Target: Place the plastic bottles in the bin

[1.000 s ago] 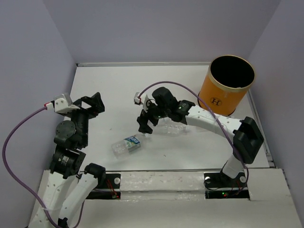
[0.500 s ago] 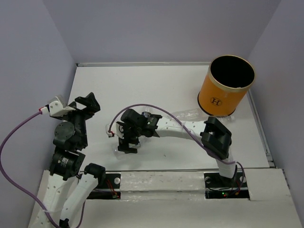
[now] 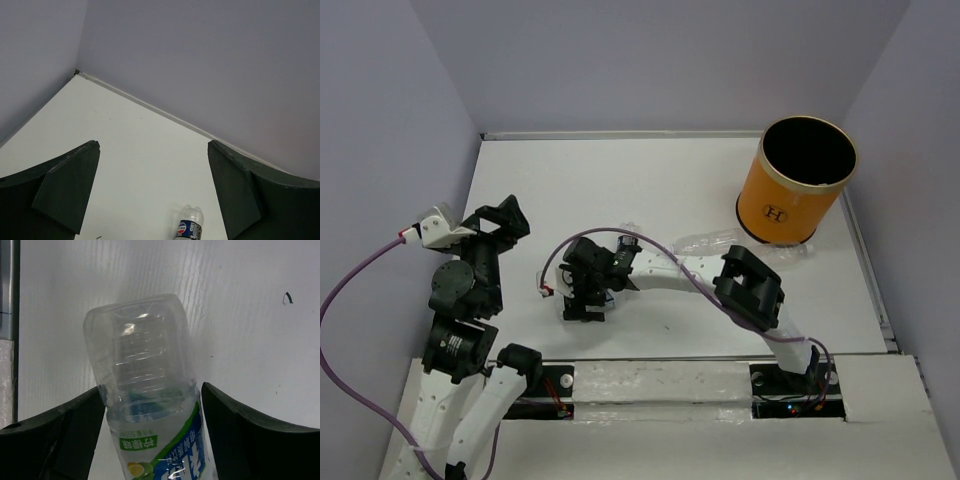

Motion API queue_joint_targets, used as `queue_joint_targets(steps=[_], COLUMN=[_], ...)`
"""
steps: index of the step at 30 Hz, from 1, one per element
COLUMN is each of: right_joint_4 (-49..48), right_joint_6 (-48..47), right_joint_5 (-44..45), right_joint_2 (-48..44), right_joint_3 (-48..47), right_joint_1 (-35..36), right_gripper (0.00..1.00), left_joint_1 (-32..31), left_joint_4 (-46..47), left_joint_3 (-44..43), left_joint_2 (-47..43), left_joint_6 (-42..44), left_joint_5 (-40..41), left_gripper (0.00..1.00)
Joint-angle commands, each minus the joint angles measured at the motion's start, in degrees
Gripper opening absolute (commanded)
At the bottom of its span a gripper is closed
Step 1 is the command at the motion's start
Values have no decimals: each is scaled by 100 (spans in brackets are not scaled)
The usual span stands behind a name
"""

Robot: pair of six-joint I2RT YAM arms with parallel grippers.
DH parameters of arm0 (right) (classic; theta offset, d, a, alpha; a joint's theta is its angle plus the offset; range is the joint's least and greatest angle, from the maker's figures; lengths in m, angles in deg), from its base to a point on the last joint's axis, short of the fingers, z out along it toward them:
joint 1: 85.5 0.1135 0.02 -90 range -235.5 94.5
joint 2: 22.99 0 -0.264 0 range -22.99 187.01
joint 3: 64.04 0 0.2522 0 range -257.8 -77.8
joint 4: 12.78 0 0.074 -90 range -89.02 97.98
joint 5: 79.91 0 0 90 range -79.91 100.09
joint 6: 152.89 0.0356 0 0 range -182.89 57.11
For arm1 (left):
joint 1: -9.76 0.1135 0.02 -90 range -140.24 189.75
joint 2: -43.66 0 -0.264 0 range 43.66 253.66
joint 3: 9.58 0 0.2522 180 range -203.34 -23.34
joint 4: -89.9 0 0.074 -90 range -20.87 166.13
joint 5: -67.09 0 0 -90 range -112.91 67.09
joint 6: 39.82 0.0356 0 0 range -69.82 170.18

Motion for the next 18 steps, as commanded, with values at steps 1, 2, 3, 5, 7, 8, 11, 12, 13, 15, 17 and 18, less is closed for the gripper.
queue_joint_targets(steps=[1, 2, 3, 5, 7, 8, 11, 12, 13, 15, 17, 18], right_joint_4=[-480, -725, -858, -1287, -1710, -2147, -2572, -2617, -2626, -2854, -2994, -3047], right_joint_6=[127, 154, 250, 356, 619, 768, 945, 980, 972, 963, 867, 849], right_joint_5=[-103, -68, -42, 98, 283, 458, 870, 1020, 1222, 1899, 2783, 3058], right_joint_2=[-241, -319, -399, -767, -1249, -1417, -1848, -2102, -2244, -2655, -3069, -3210], right_joint_3=[-104, -42, 98, 257, 564, 695, 934, 960, 1013, 1074, 1118, 1101], right_joint_1=[63, 63, 63, 63, 63, 63, 63, 63, -7, -252, -690, -693], right_gripper=[74, 67, 60, 54, 42, 41, 40, 40, 39, 38, 38, 38], left_joint_1=[42, 42, 42, 42, 42, 42, 42, 42, 50, 33, 24, 16], left_joint_4=[292, 292, 283, 283, 292, 292, 310, 310, 310, 371, 432, 450], left_joint_3=[53, 62, 62, 62, 62, 62, 71, 79, 79, 106, 150, 141], left_joint_2=[-91, -99, -117, -126, -135, -135, -143, -152, -161, -152, -91, -56], left_joint_6=[44, 44, 44, 35, 35, 44, 44, 44, 44, 52, 88, 105], left_joint_5=[69, 69, 69, 60, 25, 7, -28, -28, -45, -115, -422, -537], left_gripper=[99, 99, 99, 99, 99, 99, 99, 99, 99, 99, 99, 99])
